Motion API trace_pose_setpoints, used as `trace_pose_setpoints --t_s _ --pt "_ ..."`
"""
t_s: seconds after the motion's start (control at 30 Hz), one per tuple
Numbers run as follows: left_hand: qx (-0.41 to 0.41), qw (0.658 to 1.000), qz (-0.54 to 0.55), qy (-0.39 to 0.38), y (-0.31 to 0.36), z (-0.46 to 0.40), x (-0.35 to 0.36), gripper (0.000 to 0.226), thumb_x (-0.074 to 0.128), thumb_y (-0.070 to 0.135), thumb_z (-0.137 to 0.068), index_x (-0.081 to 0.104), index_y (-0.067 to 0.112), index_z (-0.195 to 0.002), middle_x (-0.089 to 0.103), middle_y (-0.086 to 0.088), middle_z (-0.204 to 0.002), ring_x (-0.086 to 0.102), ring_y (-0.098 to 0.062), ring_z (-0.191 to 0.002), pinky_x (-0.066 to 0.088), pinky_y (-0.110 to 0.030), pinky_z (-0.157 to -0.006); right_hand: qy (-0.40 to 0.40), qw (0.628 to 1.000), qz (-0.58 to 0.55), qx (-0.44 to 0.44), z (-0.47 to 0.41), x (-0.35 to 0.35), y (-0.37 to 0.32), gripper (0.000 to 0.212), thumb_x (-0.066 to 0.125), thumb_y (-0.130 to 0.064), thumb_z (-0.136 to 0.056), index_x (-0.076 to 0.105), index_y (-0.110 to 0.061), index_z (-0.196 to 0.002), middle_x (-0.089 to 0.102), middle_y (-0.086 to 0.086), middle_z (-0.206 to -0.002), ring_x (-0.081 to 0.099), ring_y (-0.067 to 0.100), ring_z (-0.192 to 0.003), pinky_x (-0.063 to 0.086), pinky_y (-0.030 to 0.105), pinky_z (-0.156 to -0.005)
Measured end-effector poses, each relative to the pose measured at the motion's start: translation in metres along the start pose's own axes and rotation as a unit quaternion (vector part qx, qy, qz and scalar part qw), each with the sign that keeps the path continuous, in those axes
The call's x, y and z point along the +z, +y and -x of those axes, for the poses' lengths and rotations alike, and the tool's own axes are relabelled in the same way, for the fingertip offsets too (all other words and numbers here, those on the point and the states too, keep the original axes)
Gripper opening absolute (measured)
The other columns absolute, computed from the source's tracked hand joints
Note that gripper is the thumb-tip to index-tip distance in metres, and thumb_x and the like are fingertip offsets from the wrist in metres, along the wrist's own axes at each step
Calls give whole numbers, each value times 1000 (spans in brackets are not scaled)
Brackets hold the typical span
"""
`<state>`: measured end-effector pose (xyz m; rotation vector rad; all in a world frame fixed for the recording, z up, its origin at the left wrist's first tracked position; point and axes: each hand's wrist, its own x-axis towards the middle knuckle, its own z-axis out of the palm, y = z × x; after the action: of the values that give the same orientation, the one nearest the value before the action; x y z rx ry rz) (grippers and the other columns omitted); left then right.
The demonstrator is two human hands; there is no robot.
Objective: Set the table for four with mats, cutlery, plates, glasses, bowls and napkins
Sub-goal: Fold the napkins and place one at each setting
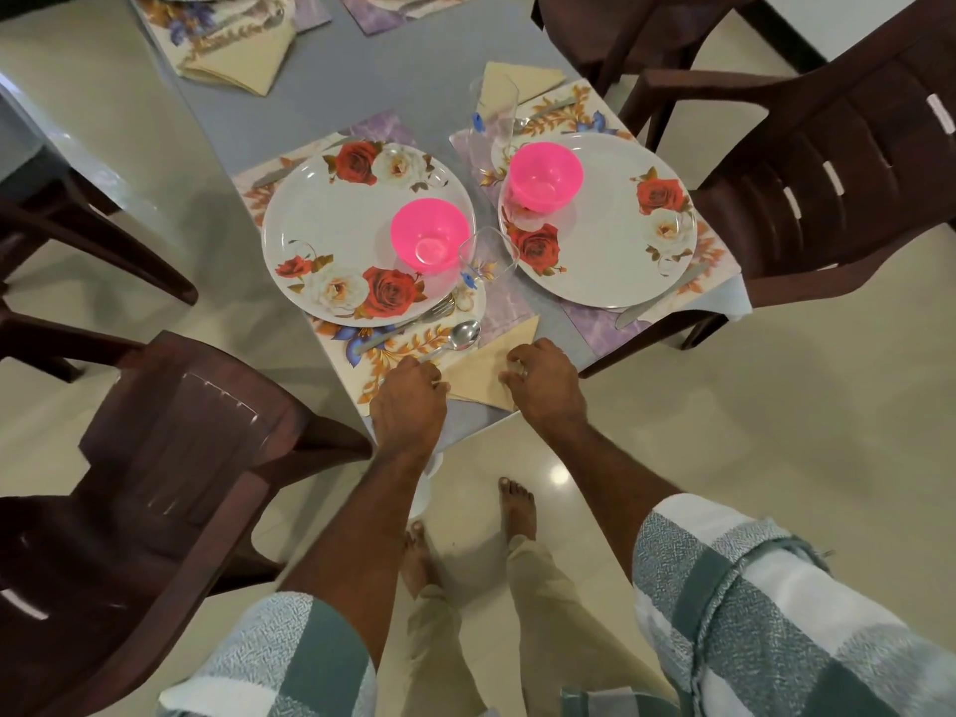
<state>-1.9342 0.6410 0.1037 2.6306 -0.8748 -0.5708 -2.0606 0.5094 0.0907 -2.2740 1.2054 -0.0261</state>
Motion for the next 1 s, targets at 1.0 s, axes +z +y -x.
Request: trace_pose_setpoints --t_s 1.0 --pt "38 996 -83 -20 3 2 7 30 53 34 -101 66 20 -123 62 -5 -129 56 -28 -118 50 -43 -86 -98 980 171 -22 -25 -19 16 100 66 -74 -76 29 -22 -153 39 7 -140 37 32 -133 38 54 -102"
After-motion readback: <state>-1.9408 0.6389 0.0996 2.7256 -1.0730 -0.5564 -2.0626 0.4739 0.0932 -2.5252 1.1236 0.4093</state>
